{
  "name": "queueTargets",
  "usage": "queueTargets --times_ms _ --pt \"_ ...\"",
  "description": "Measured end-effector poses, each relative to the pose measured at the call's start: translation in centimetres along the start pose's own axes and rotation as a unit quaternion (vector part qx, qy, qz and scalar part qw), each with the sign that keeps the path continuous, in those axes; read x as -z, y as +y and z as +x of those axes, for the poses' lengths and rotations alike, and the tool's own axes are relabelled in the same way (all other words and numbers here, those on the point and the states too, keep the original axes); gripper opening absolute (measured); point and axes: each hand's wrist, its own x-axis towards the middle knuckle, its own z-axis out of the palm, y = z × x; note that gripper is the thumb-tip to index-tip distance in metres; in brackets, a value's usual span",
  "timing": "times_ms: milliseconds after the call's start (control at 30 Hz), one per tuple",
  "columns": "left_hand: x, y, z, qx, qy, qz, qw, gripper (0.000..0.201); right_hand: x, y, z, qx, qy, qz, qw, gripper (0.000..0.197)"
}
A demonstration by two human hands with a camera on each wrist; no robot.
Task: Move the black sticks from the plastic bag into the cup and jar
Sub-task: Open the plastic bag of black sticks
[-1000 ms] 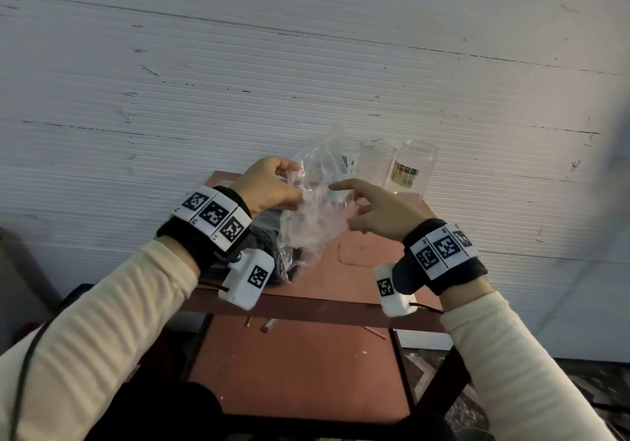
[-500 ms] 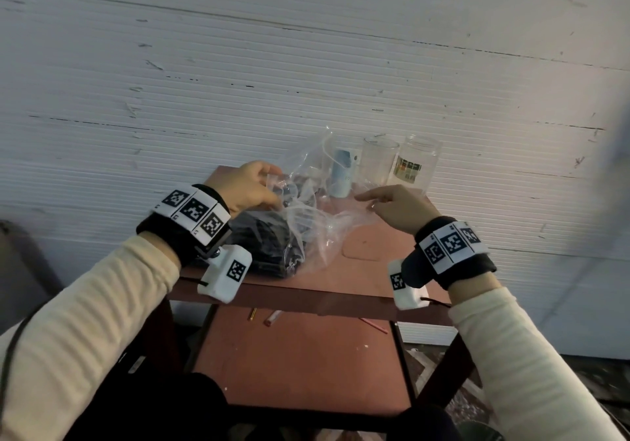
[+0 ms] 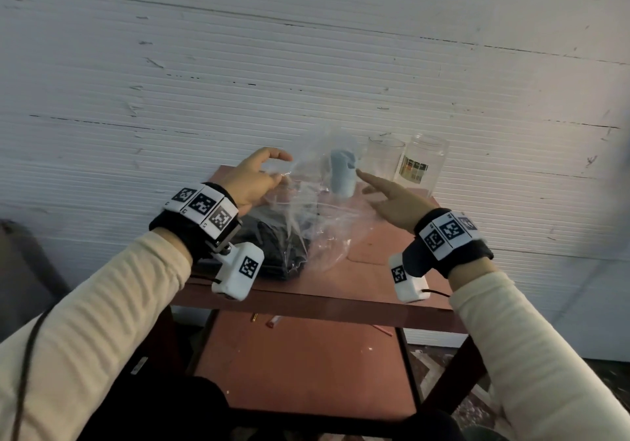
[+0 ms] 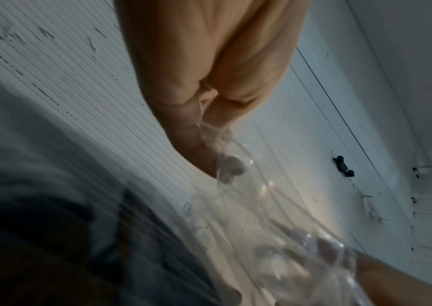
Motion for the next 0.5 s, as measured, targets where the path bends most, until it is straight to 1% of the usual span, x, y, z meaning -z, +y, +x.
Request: queueTargets --times_ms 67,167,200,267,300,367,400,433,500 --pt "0.4 -0.2 0.0 0.008 -0.013 0.002 1.000 0.039 0.0 0.8 0.3 -0.019 0.022 0.014 0.999 0.065" --pt "0.5 -0.5 0.3 0.010 0.001 0.035 0.999 0.044 0.0 0.9 1.2 -0.033 0.040 0.053 0.997 0.060" --pt "0.4 -0.5 0.4 0.011 0.014 0.043 0.999 0.043 0.0 0.8 1.5 -0.035 0.044 0.062 0.997 0.059" --pt "0.4 -0.4 0.3 0.005 0.038 0.094 0.995 0.032 -0.3 0.4 2.1 -0.037 0.058 0.070 0.995 0.055" --pt "0.4 -0.4 0.3 0.002 0.041 0.135 0.990 0.036 -0.6 0.2 2.5 -0.039 0.072 0.073 0.994 0.052" --pt "0.3 -0.4 0.5 0.002 0.030 0.207 0.978 0.061 -1.5 -0.2 3.2 -0.039 0.109 0.073 0.991 0.041" --pt "0.1 -0.3 0.6 0.000 0.029 0.238 0.971 0.068 -1.8 -0.5 3.6 -0.042 0.127 0.063 0.989 0.038" --pt "-0.1 -0.3 0.8 -0.004 0.031 0.266 0.964 0.069 -2.1 -0.8 3.8 -0.048 0.135 0.048 0.989 0.040" --pt "-0.4 -0.2 1.1 -0.002 0.041 0.311 0.950 0.062 -2.5 -1.7 4.2 -0.069 0.122 0.019 0.990 0.055"
